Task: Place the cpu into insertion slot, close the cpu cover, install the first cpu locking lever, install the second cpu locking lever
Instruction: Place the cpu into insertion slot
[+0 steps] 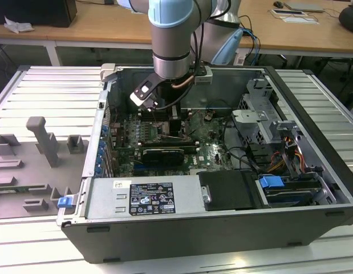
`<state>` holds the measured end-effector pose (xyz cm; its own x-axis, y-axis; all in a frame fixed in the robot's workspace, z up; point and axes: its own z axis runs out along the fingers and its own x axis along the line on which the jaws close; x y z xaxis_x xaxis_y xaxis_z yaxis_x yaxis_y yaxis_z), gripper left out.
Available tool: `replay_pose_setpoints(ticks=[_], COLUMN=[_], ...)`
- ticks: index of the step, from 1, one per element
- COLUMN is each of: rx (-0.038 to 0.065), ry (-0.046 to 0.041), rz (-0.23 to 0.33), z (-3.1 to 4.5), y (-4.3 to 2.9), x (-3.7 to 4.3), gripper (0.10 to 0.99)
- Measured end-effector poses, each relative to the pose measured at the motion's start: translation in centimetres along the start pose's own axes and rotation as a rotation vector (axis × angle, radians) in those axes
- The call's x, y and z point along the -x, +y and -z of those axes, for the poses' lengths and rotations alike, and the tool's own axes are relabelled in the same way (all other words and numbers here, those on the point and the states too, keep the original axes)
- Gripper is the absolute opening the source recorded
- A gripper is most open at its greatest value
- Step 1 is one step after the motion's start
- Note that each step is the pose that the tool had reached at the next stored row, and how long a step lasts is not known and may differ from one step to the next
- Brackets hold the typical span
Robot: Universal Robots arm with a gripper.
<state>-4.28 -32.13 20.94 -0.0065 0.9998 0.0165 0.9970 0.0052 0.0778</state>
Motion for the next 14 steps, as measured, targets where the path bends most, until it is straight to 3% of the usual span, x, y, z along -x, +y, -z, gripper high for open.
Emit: replay_pose_setpoints(ticks=[14], rx=[-0.003], ry=[-0.0004], rz=[-0.006], z=[-0.92], y=[-0.02], x=[-0.22], gripper=[0.541])
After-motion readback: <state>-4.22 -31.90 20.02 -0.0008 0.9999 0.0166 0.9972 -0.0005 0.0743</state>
